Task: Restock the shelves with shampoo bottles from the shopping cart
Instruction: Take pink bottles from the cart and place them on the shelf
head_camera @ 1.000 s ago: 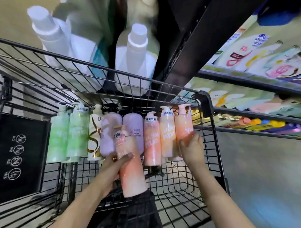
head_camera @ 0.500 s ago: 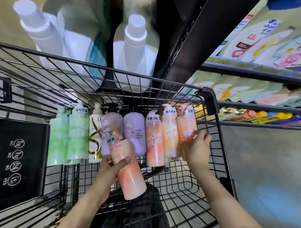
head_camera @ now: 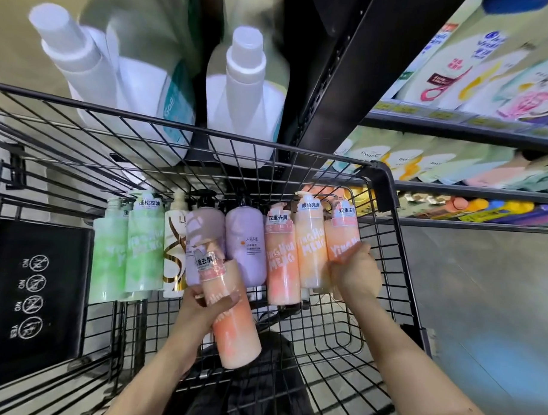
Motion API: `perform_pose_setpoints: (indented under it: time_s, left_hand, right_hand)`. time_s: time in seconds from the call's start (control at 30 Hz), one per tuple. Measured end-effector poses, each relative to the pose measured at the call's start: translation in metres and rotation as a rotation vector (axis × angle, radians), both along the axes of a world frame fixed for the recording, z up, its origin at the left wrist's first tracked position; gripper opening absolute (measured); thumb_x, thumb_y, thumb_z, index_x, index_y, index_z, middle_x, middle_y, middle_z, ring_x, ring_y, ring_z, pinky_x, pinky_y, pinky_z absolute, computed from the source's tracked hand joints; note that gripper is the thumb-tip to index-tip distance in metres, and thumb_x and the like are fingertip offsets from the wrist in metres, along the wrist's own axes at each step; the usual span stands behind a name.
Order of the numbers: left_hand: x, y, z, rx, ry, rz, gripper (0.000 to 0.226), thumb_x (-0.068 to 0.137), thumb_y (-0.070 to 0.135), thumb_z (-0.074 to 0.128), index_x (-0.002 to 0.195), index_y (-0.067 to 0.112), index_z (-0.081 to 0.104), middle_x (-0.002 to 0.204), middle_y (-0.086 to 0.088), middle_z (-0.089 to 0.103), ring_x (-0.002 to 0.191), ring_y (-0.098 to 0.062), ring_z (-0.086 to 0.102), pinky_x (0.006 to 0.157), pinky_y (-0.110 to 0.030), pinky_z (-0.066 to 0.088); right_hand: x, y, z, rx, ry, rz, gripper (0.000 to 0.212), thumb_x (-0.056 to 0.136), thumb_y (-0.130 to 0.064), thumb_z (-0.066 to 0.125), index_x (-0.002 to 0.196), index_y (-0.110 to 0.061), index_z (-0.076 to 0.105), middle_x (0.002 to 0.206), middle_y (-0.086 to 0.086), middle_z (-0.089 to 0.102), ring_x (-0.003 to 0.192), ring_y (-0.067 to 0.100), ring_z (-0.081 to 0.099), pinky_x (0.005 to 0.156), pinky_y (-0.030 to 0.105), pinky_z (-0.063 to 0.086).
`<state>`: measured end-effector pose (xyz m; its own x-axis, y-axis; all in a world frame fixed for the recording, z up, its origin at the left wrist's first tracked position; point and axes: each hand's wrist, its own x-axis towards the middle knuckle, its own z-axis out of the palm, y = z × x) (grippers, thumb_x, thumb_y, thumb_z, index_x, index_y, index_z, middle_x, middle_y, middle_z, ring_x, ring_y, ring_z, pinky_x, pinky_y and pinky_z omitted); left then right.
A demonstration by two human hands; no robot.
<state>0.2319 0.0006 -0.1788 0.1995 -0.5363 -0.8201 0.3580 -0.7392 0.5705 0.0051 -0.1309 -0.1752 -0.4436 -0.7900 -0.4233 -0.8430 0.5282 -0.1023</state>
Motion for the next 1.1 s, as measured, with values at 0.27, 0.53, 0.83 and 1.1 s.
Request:
perform_pose_setpoints:
  time_s: [0.27,0.53,0.83,1.1]
  left_hand:
    - [-0.002,0.0,0.033,0.006,-0.05,-0.099,0.071,0.06,0.034,0.086,0.115,0.013,0.045,0.109,-0.009,0.063,0.091,-0.022,0.066,0.064,-0.031,0.051]
    - [-0.024,0.008,0.133,-0.085,-0.069,-0.232,0.056,0.064,0.033,0.086,0.105,0.016,0.05,0.101,-0.002,0.064,0.085,-0.02,0.066,0.065,-0.032,0.052]
    - [-0.127,0.012,0.234,-0.253,-0.062,-0.314,0.074,0.044,0.051,0.08,0.107,0.019,0.059,0.094,-0.001,0.072,0.075,-0.011,0.071,0.058,-0.022,0.052]
    - [-0.301,-0.009,0.272,-0.359,-0.089,-0.301,0.05,0.069,0.017,0.083,0.107,0.005,0.053,0.079,-0.008,0.07,0.059,-0.013,0.067,0.046,-0.019,0.047]
  right_hand:
    - [-0.002,0.025,0.055,0.013,-0.207,0.072,0.045,0.066,-0.038,0.081,0.097,-0.016,0.056,0.089,0.004,0.064,0.078,0.023,0.06,0.057,0.027,0.041]
    - [-0.004,0.11,0.16,0.073,-1.075,-0.392,0.036,0.064,-0.003,0.081,0.097,-0.001,0.066,0.069,0.007,0.072,0.058,0.015,0.066,0.057,0.024,0.054]
    - [-0.088,0.152,0.224,-0.13,-1.333,-0.484,0.083,0.037,-0.028,0.083,0.111,-0.005,0.054,0.101,0.018,0.071,0.082,0.029,0.069,0.072,0.04,0.057]
    - [-0.25,0.142,0.254,-0.204,-1.44,-0.31,0.068,0.057,-0.027,0.08,0.119,-0.015,0.056,0.109,0.013,0.071,0.101,0.033,0.067,0.092,0.05,0.052]
